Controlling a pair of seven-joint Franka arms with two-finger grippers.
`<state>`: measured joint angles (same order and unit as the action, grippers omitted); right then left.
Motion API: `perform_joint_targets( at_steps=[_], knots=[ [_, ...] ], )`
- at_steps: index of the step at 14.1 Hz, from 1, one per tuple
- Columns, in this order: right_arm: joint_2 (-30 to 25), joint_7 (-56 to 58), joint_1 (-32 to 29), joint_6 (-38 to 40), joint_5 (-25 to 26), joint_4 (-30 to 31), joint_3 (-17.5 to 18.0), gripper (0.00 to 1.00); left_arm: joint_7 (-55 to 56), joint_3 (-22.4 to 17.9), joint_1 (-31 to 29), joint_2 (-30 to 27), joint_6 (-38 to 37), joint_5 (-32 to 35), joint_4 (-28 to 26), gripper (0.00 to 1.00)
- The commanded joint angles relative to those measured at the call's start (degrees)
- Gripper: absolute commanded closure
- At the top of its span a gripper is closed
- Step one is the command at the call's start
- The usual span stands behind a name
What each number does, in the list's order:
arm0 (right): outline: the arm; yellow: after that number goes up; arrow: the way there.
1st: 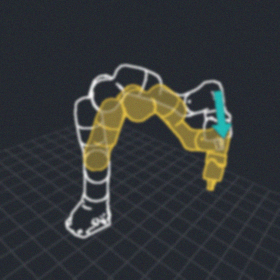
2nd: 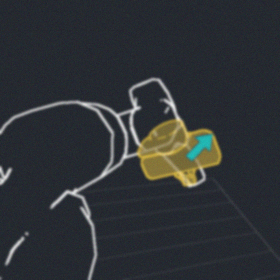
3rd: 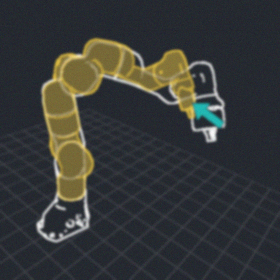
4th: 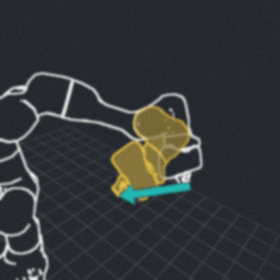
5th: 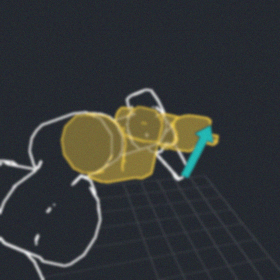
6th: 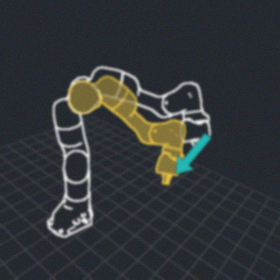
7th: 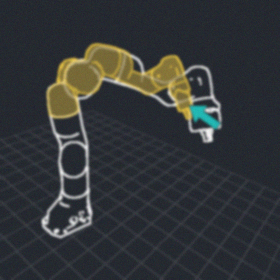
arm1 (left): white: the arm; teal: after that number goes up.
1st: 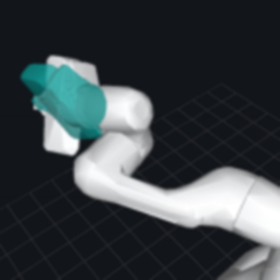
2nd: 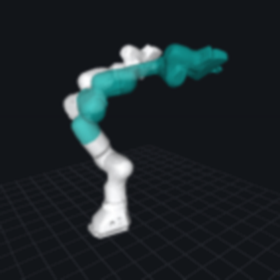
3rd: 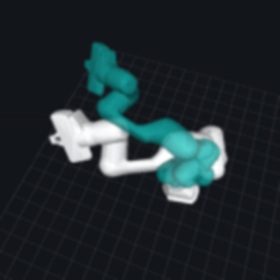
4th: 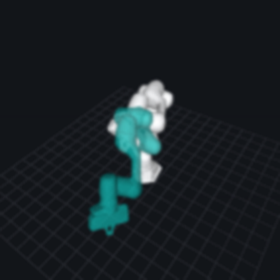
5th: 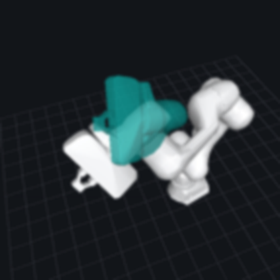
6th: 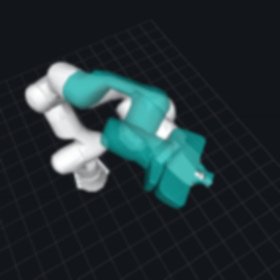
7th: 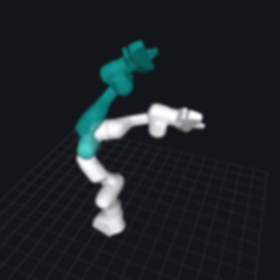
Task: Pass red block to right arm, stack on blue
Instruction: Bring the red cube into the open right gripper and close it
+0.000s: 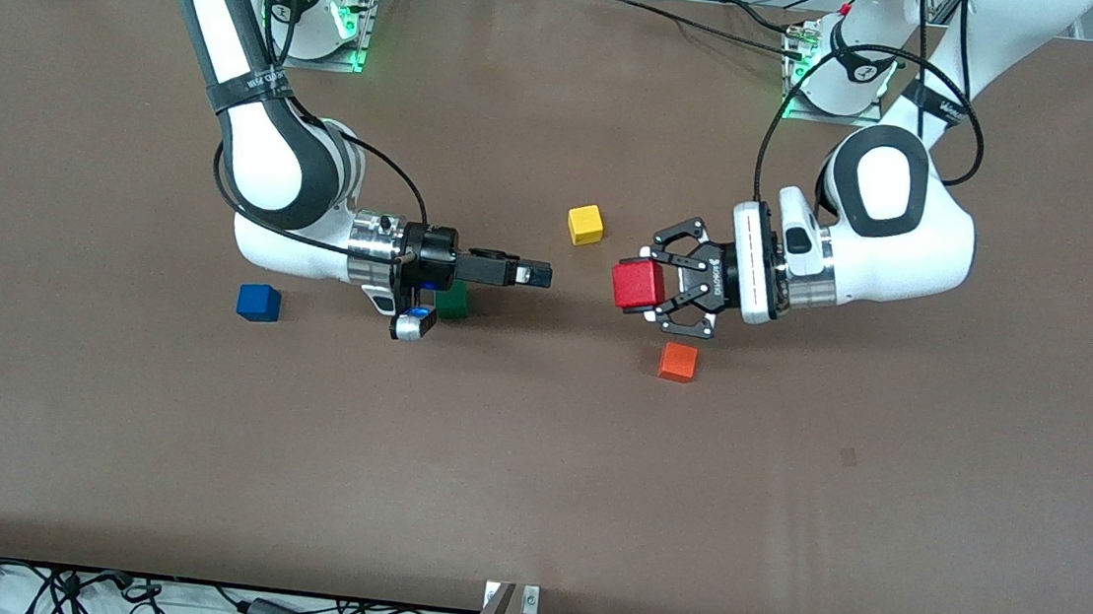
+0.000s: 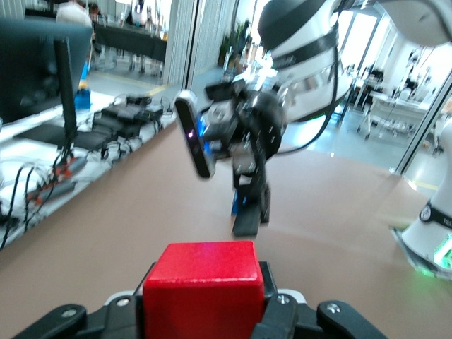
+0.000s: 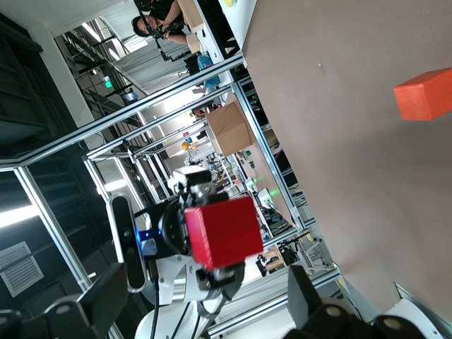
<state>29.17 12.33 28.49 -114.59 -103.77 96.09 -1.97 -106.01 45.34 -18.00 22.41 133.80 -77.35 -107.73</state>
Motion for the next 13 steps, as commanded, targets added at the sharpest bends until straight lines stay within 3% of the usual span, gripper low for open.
perform_joint_targets(
  at_steps=[1, 3, 8, 13],
  knots=[
    [1.5, 3.04, 0.43, 0.77, -1.0, -1.43, -0.32, 0.0, -11.89, 0.45, 3.14, 2.19, 0.5, -10.68, 2.08, 0.86],
    [2.2, 3.76, 0.43, 0.86, -0.91, -2.74, -0.32, 0.0, -16.14, 0.45, 4.9, 3.51, 3.21, -14.83, 2.35, 0.86],
    [2.47, 3.76, 0.25, 1.12, -0.3, -3.37, -0.32, 0.0, -18.78, 0.54, 6.49, 5.79, 4.81, -16.51, 3.39, 0.86],
    [3.16, 8.14, -1.68, 10.7, 1.55, -2.49, -0.41, 0.0, -23.1, 0.45, 7.45, 7.21, 5.85, -20.73, 4.54, 0.86]
  ],
)
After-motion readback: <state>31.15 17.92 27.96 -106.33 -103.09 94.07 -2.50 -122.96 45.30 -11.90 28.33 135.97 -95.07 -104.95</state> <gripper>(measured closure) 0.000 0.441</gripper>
